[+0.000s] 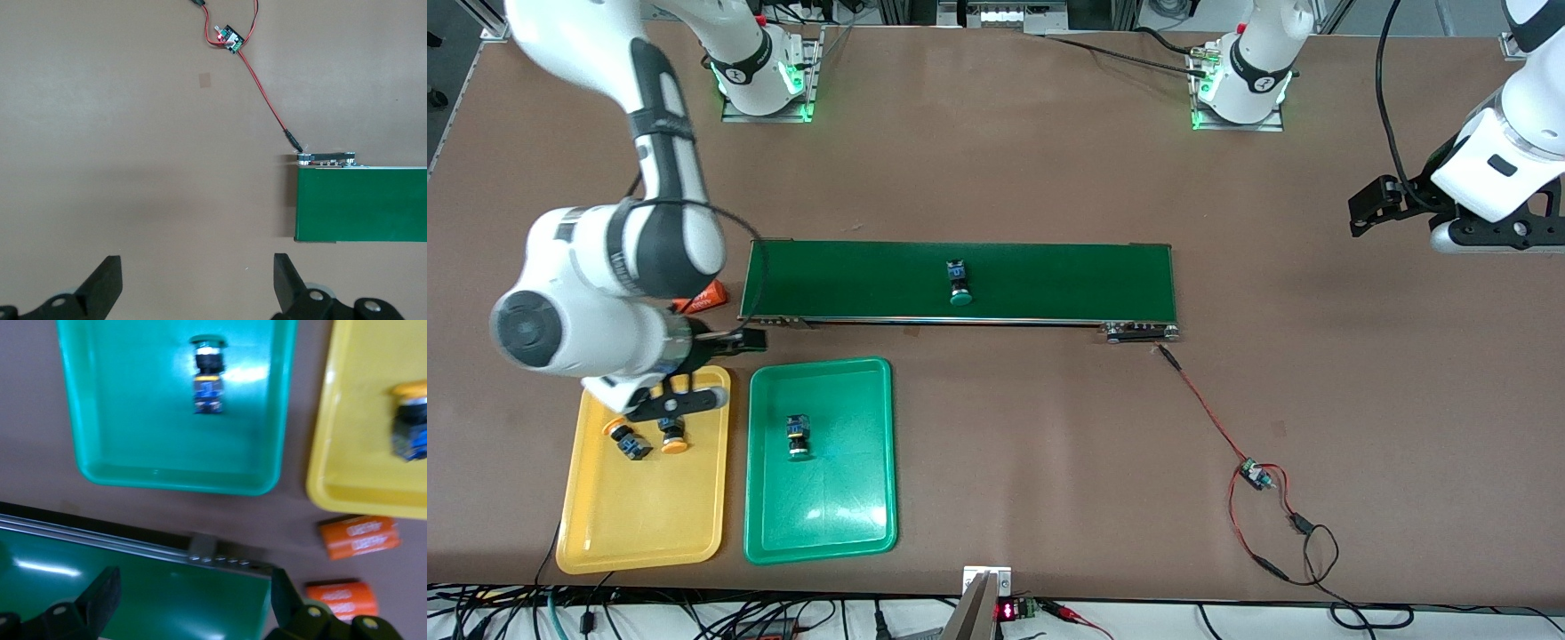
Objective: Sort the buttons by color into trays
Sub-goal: 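Move the right gripper back to the belt above the green button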
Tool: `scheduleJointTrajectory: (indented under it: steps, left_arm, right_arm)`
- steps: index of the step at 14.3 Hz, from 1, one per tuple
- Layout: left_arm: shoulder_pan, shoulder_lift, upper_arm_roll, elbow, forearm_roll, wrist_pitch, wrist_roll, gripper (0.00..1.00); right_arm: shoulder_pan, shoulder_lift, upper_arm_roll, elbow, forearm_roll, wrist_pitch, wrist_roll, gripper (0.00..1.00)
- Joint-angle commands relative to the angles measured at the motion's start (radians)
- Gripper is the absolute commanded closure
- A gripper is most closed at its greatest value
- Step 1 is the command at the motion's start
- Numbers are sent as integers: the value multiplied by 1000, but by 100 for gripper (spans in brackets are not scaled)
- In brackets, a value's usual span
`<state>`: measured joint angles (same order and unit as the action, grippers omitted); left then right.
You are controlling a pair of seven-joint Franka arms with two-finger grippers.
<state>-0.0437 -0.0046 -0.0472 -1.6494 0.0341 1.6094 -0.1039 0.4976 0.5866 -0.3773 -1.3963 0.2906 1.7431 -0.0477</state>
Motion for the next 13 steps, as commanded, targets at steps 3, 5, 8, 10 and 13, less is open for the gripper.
scheduleJointTrajectory:
  steps: [3, 5, 8, 10, 13]
  left_arm:
    - [2, 0, 1, 20, -3, -25, 20, 0]
    - [2, 0, 1, 20, -3, -25, 20, 0]
    - [1, 0, 1, 20, -3, -23, 20, 0]
    - [2, 0, 1, 20, -3, -25, 20, 0]
    - [-8, 0, 0, 22, -2, -23, 20, 0]
  right_arm:
    - [140, -33, -11, -64, -11, 21, 214, 0]
    - [203, -30, -9, -73, -11, 32, 291, 0]
    - [313, -22, -8, -124, -11, 110, 457, 0]
    - [378, -21, -8, -183, -11, 191, 531, 0]
    - [424, -28, -8, -230, -8, 214, 549, 0]
